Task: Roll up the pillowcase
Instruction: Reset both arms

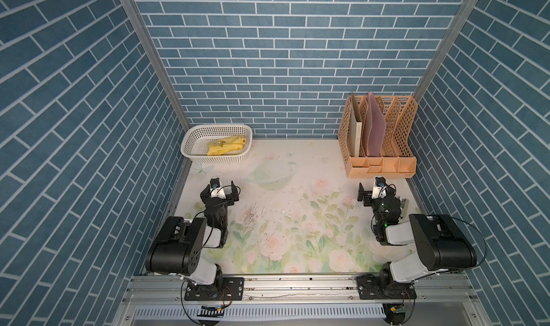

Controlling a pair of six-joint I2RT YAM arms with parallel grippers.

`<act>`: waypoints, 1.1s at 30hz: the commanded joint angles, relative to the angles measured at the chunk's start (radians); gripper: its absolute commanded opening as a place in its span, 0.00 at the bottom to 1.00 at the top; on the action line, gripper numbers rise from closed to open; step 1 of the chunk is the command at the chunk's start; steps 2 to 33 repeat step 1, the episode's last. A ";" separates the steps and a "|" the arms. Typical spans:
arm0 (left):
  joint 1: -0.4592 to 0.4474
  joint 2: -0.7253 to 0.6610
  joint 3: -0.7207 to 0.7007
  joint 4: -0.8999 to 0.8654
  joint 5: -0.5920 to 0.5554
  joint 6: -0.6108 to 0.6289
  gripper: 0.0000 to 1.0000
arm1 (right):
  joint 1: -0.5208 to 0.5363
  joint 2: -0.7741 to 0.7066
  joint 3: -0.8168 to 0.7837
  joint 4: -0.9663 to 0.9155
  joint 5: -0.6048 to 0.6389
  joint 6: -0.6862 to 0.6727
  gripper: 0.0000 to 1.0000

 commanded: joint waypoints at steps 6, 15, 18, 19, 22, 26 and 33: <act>0.006 -0.003 0.013 -0.001 0.012 -0.005 1.00 | -0.002 0.000 0.008 0.011 -0.007 0.021 1.00; 0.006 -0.003 0.013 -0.001 0.012 -0.005 1.00 | -0.002 0.000 0.008 0.011 -0.007 0.021 1.00; 0.006 -0.003 0.013 -0.001 0.012 -0.005 1.00 | -0.002 0.000 0.008 0.011 -0.007 0.021 1.00; 0.006 -0.003 0.013 -0.001 0.012 -0.005 1.00 | -0.002 0.000 0.008 0.011 -0.007 0.021 1.00; 0.006 -0.003 0.013 -0.001 0.012 -0.005 1.00 | -0.002 0.000 0.008 0.011 -0.007 0.021 1.00; 0.006 -0.003 0.013 -0.001 0.012 -0.005 1.00 | -0.002 0.000 0.008 0.011 -0.007 0.021 1.00; 0.006 -0.003 0.013 -0.001 0.012 -0.005 1.00 | -0.002 0.000 0.008 0.011 -0.007 0.021 1.00</act>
